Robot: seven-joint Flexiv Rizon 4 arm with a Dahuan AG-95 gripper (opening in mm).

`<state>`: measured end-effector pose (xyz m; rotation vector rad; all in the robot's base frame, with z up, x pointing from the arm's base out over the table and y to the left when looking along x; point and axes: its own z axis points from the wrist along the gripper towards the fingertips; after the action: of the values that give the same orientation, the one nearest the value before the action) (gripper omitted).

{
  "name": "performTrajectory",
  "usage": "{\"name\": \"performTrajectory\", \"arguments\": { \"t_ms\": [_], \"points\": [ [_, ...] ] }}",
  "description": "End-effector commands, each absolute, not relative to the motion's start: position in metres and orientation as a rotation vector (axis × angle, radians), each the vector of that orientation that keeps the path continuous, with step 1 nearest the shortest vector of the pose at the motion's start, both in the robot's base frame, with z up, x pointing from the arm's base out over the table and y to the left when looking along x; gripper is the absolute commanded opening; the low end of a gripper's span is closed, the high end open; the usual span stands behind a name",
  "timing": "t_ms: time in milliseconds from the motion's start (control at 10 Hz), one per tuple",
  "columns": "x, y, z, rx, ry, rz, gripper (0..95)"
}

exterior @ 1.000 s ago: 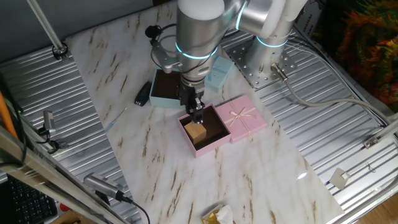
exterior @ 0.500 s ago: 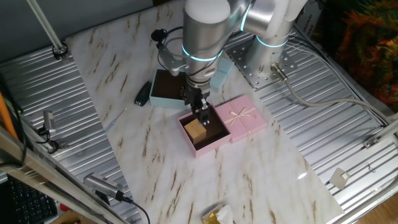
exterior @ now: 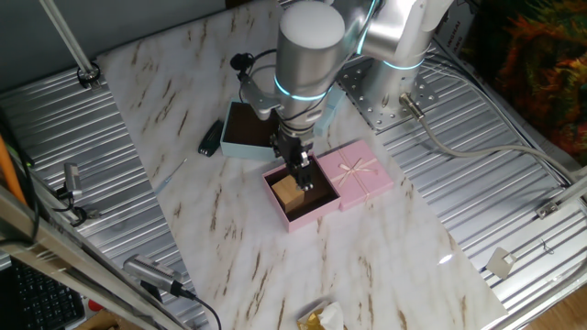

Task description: Move an object from one box to another

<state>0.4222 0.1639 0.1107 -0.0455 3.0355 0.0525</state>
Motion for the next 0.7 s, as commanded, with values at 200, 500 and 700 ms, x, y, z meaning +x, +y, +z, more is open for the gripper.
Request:
{"name": "performTrajectory", "arguments": {
  "t_ms": [200,500,700],
  "points": [
    [0.4233,0.1631,0.1010,-0.039,3.038,0.055,95.0],
    [0.4241,0.1640,0.1014,-0.027,3.040,0.055,95.0],
    [0.4242,0.1642,0.1016,-0.030,3.040,0.052,95.0]
  ]
}}
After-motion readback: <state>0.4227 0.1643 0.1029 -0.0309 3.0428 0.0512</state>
